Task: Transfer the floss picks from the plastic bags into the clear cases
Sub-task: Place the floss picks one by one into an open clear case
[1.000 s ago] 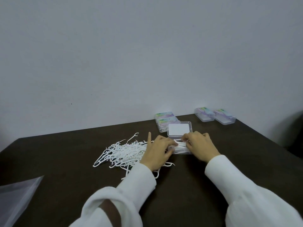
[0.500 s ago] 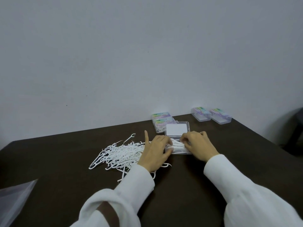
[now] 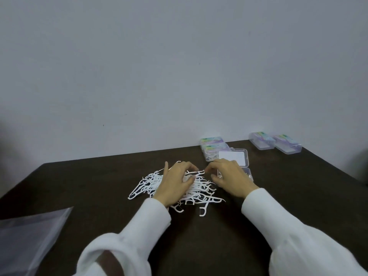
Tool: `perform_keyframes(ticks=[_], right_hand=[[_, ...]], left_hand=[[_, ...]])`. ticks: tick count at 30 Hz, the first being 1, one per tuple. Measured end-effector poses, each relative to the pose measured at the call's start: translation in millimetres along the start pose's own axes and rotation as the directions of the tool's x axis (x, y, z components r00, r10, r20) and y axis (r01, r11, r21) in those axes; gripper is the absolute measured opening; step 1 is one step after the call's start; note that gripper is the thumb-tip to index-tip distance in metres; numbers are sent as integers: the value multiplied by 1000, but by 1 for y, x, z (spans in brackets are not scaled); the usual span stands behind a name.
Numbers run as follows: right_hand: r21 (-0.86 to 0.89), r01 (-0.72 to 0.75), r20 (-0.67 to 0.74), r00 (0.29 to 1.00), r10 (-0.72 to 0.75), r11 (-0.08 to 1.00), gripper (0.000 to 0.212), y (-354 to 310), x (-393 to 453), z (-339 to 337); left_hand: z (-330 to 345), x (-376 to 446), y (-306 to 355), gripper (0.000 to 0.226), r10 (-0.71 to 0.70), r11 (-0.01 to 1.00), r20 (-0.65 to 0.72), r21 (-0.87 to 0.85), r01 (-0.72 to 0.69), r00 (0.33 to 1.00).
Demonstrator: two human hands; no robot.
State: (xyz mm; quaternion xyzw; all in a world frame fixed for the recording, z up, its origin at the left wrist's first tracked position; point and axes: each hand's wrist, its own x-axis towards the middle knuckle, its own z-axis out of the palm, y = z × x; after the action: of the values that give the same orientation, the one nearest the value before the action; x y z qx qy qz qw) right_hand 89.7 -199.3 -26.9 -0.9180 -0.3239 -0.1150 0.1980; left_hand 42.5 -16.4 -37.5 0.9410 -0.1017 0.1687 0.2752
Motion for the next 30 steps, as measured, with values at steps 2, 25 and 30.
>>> perform_keyframes(ticks=[2, 25, 30], right_hand=[[9, 50, 42, 998, -50, 999, 25, -12, 5, 8], [217, 104, 68, 990, -121, 971, 13, -47, 28, 32], [299, 63, -5, 998, -64, 952, 11, -45, 26, 30]], left_hand=[[-14, -7, -16, 16, -21, 1000, -16, -7, 21, 1000], [-46, -50, -65, 18, -147, 987, -113, -87, 138, 983], [-49, -50, -63, 14, -157, 985, -170, -95, 142, 973]])
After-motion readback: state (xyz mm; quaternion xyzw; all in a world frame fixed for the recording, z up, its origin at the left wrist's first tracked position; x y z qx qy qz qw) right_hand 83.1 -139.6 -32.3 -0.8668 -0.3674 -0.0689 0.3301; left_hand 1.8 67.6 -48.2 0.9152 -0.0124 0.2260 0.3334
